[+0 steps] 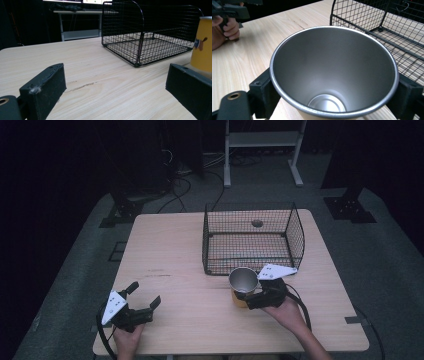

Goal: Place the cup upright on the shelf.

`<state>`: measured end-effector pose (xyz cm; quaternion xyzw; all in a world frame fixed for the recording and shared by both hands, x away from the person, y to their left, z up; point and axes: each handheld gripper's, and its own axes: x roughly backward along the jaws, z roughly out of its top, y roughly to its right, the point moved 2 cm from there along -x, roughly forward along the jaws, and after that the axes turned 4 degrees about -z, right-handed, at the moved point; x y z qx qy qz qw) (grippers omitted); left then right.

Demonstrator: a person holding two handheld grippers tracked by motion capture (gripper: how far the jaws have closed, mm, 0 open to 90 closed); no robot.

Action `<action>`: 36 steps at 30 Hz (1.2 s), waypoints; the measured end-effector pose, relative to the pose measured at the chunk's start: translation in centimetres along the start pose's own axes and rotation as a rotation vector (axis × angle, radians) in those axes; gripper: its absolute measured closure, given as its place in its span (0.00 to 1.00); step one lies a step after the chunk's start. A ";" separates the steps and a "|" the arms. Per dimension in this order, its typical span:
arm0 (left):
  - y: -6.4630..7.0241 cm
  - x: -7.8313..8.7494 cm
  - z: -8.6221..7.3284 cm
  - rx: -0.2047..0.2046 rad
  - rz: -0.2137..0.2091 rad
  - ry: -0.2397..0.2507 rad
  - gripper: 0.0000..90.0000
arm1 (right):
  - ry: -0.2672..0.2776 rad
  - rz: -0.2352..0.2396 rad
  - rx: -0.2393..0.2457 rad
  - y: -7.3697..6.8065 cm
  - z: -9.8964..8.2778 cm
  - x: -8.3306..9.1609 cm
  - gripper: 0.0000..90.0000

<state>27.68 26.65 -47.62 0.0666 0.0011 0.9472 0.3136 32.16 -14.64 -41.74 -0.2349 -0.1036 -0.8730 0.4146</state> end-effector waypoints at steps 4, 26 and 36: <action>0.0 0.0 0.0 0.000 0.000 0.000 0.02 | 0.007 0.009 -0.011 0.9 0.8 1.0 0.14; 0.0 0.0 0.0 -0.001 0.001 -0.001 0.02 | 0.023 0.049 0.019 3.0 5.9 3.0 0.14; 0.0 0.0 0.0 0.002 -0.001 -0.004 0.02 | 0.025 0.048 0.017 4.4 8.2 3.0 0.14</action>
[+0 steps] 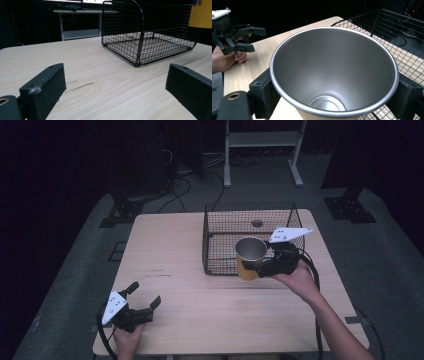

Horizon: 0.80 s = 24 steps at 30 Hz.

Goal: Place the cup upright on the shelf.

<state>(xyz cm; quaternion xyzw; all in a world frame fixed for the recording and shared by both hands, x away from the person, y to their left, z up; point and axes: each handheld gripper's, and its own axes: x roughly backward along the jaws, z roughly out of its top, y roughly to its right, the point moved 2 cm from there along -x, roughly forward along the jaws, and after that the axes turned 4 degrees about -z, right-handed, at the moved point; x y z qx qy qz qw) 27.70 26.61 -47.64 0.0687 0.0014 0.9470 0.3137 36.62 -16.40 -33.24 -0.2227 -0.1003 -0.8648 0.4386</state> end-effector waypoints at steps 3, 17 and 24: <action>0.0 0.0 0.0 0.001 0.000 0.000 0.02 | 0.007 0.000 -0.006 0.5 0.7 0.0 0.14; 0.0 0.0 0.0 0.003 -0.002 0.001 0.02 | -0.014 -0.027 -0.013 2.6 2.7 -1.1 0.14; -0.1 0.0 0.0 0.008 -0.003 0.003 0.02 | -0.030 -0.045 -0.025 3.7 3.2 -1.8 0.14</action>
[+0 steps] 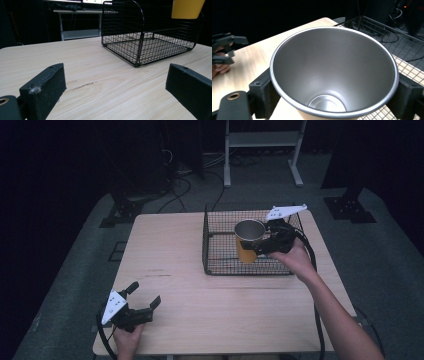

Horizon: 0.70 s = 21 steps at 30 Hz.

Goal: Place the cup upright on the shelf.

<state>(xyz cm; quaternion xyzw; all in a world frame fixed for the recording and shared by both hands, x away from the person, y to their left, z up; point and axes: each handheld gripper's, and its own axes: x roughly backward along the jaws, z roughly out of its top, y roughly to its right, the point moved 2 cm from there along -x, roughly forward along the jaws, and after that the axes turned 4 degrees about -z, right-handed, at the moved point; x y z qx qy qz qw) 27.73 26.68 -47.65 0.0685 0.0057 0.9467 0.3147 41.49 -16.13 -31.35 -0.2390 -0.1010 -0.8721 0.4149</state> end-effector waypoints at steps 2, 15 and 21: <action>0.0 0.0 0.0 0.000 0.000 0.001 0.02 | -0.010 -0.001 -0.003 0.6 0.4 -0.4 0.14; 0.0 0.0 0.0 0.001 -0.001 0.000 0.02 | -0.038 -0.007 -0.017 3.0 1.7 -3.0 0.14; 0.1 -0.1 0.0 -0.003 -0.004 -0.004 0.02 | -0.067 -0.010 0.003 3.8 2.1 -4.4 0.14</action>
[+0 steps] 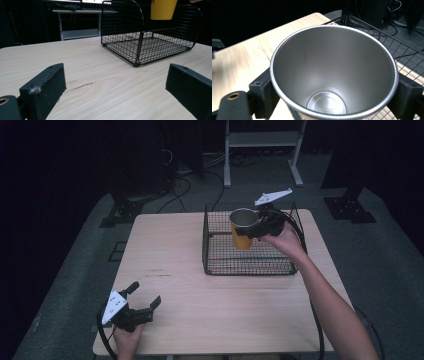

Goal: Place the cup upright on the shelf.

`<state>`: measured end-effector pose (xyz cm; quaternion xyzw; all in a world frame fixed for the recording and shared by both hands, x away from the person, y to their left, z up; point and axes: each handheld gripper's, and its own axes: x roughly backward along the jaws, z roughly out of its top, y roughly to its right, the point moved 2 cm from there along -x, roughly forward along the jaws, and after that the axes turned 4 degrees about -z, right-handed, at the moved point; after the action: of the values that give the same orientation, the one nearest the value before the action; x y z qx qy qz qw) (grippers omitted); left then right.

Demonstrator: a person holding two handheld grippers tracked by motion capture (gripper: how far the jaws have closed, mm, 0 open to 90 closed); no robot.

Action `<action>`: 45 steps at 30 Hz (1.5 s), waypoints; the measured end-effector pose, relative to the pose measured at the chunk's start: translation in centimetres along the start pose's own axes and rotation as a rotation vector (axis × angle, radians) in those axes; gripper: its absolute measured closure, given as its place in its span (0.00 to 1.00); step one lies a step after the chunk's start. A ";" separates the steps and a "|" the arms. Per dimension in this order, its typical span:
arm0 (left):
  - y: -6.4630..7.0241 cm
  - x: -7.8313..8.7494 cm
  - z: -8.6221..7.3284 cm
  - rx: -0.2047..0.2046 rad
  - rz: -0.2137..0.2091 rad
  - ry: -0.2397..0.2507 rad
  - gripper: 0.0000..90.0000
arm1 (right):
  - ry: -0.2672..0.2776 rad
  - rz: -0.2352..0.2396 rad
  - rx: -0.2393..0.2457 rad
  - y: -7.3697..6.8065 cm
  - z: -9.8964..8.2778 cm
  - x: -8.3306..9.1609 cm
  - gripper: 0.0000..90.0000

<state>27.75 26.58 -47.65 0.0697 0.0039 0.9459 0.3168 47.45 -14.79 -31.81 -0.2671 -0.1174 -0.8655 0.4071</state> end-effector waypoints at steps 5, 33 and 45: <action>-0.1 0.1 0.0 0.002 0.001 0.002 0.02 | -0.004 0.018 -0.010 0.5 0.4 -1.0 0.14; -0.1 0.1 0.0 0.004 -0.001 0.006 0.02 | -0.111 0.010 -0.037 3.2 -2.6 -7.7 0.14; -0.1 0.1 0.0 0.001 -0.003 0.006 0.02 | -0.159 -0.010 -0.051 3.9 -3.7 -9.1 0.14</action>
<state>27.75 26.73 -47.63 0.0672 0.0055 0.9457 0.3181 53.88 -12.96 -39.99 -0.3446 -0.1285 -0.8463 0.3853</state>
